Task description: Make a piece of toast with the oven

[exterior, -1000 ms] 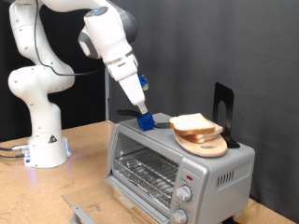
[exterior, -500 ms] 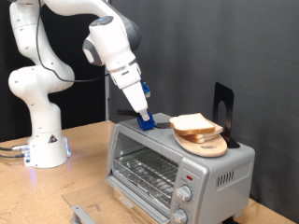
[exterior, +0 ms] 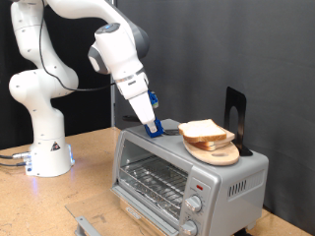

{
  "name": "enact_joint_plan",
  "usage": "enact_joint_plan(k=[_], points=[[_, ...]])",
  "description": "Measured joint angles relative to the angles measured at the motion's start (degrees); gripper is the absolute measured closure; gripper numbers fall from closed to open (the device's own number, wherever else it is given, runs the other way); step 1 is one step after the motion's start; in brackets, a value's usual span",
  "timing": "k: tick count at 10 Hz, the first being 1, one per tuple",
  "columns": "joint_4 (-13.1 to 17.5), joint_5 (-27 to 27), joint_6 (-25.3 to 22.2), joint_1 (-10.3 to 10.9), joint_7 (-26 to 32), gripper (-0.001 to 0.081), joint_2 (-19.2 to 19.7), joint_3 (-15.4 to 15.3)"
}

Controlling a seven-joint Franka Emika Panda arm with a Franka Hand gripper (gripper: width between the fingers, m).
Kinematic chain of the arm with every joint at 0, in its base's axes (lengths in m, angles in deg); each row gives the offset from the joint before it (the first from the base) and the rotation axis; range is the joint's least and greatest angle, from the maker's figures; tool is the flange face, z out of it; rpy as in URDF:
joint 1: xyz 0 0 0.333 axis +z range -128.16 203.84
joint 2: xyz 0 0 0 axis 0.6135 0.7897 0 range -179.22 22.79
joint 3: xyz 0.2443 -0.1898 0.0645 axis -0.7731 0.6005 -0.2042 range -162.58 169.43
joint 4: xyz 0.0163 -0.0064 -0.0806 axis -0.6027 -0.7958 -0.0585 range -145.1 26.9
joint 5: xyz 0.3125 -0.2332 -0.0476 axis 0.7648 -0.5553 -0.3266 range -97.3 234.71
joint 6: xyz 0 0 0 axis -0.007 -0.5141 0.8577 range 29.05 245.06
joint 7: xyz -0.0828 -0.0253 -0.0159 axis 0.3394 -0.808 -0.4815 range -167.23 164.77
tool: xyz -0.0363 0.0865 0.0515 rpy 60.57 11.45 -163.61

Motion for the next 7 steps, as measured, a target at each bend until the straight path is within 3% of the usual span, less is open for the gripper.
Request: enact_joint_plan(k=[7], points=[[0.0, 2.55, 0.09, 1.41, 1.73, 0.0124, 0.73, -0.14]])
